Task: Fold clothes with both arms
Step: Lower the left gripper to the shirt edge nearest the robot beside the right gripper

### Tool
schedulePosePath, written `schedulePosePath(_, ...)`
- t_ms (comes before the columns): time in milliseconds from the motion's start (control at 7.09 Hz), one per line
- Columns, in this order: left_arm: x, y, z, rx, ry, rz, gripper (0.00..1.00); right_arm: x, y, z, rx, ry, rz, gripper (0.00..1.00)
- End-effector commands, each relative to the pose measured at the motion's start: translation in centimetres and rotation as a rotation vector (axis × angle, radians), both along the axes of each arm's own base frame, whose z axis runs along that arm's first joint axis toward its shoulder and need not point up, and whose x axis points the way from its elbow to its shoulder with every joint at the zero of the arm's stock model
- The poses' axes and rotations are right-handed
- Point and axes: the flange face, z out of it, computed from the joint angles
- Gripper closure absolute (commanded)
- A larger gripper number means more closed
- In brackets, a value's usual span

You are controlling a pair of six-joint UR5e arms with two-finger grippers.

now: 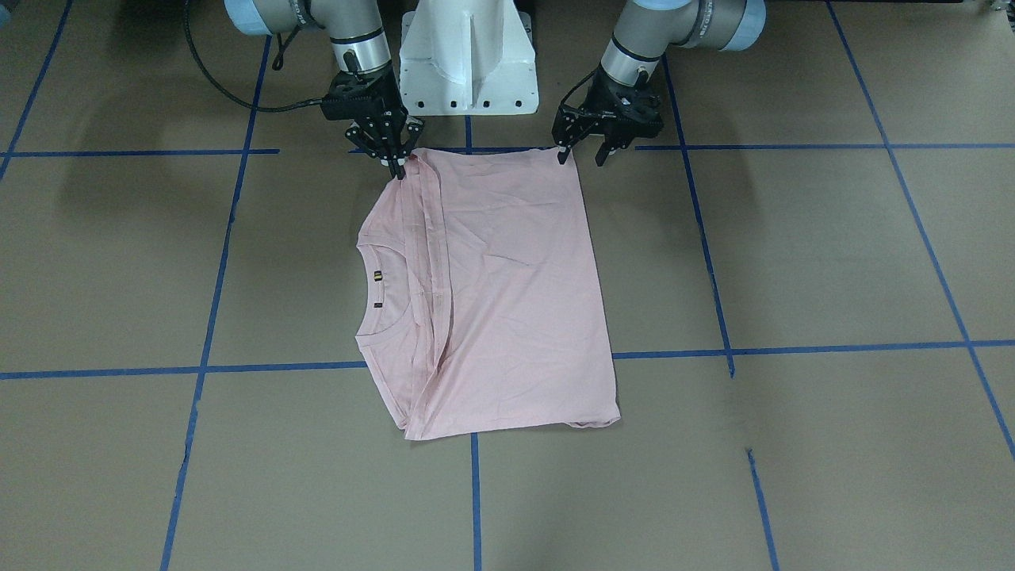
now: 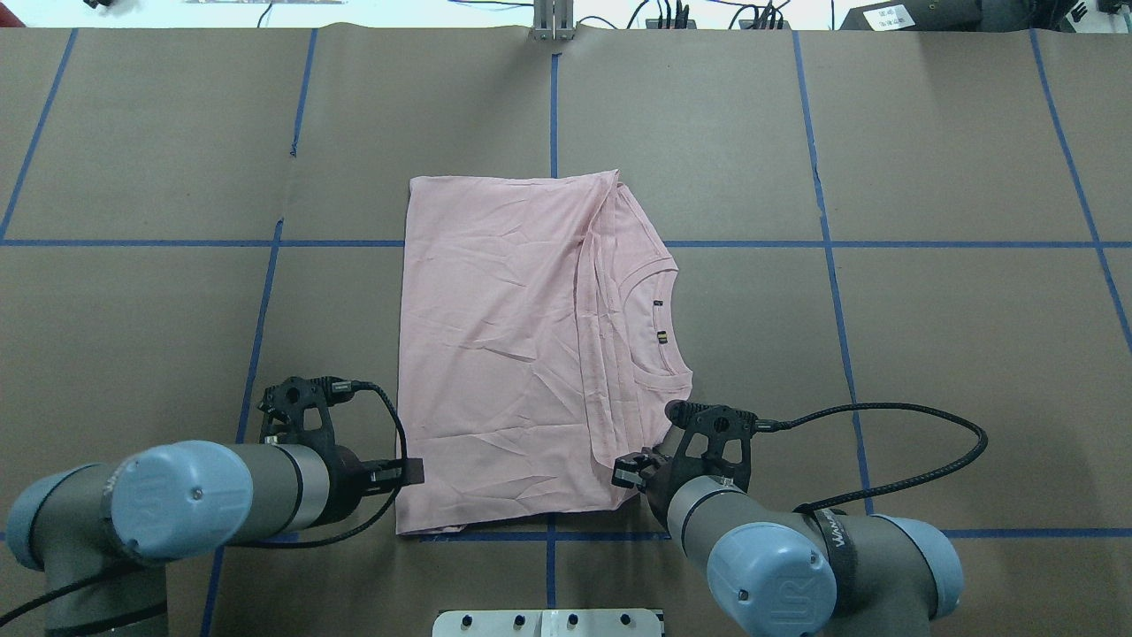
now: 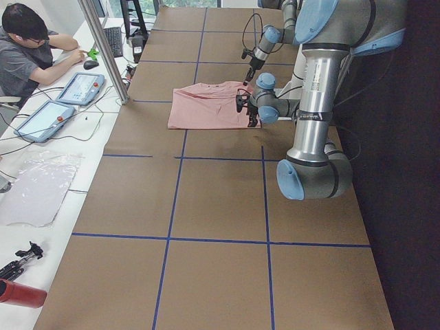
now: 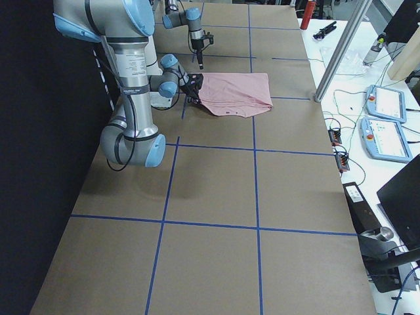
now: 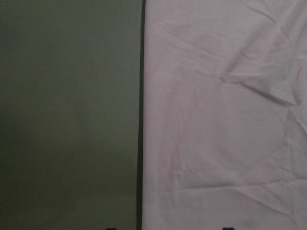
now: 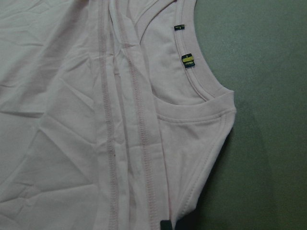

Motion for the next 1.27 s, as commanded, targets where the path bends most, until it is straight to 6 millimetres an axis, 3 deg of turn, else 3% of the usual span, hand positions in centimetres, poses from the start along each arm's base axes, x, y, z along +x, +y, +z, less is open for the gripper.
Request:
schedulePosePath(0,1.9,3.4,0.6,-0.041,-0.018,0.005,0.54,0.0,0.0,0.0,0.001,-0.001,0.002,1.0)
schedulePosePath(141,2.3,4.1,0.7,-0.042,-0.02,0.02,0.54,0.0,0.0,0.0,0.0,0.0,0.002,1.0)
schedulePosePath(1128,3.2,4.0,1.3,-0.045,-0.04,0.021,0.54,0.1,0.0,-0.2,0.002,-0.004,0.004,1.0)
